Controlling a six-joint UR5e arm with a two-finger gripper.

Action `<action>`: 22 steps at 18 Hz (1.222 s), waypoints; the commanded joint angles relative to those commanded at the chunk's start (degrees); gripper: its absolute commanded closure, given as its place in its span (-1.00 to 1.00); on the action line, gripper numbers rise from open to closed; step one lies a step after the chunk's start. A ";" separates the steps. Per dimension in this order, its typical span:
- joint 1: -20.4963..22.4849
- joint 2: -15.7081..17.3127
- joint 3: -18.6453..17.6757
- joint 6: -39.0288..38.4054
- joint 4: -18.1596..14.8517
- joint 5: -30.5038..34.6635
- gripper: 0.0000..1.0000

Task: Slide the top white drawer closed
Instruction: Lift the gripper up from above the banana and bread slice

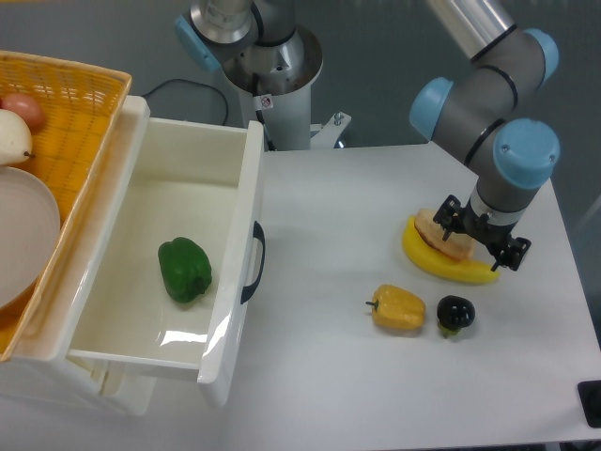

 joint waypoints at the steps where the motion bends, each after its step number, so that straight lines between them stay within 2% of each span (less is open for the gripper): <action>1: 0.00 0.00 -0.09 0.00 0.09 -0.09 -1.00; 6: -0.17 -0.70 -1.05 -0.35 0.70 -2.37 -1.00; 9: -0.26 -1.15 -3.24 -2.02 3.60 -2.81 -1.00; 12: -0.61 -1.40 -3.95 -4.73 3.34 -6.67 -1.00; 17: -1.67 -1.41 -4.48 -6.85 3.43 -8.25 -1.00; 18: -2.19 -1.49 -4.31 -9.12 3.43 -9.83 -0.85; 19: -2.63 -1.50 -3.87 -12.79 3.43 -11.76 -0.57; 21: -2.72 -1.32 -3.78 -16.86 3.43 -15.36 -0.14; 22: -2.72 -1.15 -3.78 -17.14 3.34 -16.95 -0.02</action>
